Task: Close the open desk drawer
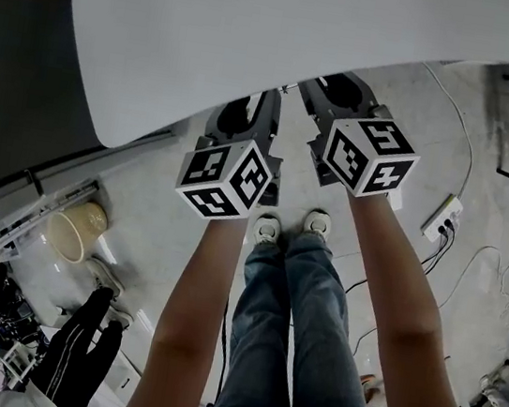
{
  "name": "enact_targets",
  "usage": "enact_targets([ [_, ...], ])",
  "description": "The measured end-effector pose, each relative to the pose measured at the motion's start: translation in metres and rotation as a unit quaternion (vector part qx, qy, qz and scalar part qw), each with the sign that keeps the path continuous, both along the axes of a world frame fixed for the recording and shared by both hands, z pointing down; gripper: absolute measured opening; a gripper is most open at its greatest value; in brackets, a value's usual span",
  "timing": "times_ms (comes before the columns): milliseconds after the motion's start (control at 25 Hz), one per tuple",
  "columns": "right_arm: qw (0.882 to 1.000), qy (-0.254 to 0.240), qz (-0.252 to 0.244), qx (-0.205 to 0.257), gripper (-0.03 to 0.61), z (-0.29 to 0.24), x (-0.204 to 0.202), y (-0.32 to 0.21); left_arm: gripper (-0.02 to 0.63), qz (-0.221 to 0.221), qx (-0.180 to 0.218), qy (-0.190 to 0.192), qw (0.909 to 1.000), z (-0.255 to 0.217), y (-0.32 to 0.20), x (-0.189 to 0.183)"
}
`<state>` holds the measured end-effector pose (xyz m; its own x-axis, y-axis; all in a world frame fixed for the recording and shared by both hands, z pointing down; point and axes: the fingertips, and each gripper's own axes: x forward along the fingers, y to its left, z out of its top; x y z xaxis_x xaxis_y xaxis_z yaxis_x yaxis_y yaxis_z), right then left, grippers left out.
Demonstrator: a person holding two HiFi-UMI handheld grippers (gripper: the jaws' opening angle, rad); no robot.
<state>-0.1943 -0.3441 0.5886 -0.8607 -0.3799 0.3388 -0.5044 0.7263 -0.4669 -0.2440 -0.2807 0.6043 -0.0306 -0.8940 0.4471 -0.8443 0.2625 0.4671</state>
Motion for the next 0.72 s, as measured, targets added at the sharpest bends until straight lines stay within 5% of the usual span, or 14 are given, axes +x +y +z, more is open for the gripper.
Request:
enact_targets([
  [320,1.0,0.025,0.0,0.016,0.002,-0.001,0.006,0.032,-0.003,-0.014,0.006,-0.012,0.9998,-0.01,0.021,-0.003],
  [720,0.999,0.028,0.01,0.023,0.002,-0.014,0.022,0.065,-0.003,-0.003,0.022,-0.016,0.9996,-0.029,0.043,0.014],
])
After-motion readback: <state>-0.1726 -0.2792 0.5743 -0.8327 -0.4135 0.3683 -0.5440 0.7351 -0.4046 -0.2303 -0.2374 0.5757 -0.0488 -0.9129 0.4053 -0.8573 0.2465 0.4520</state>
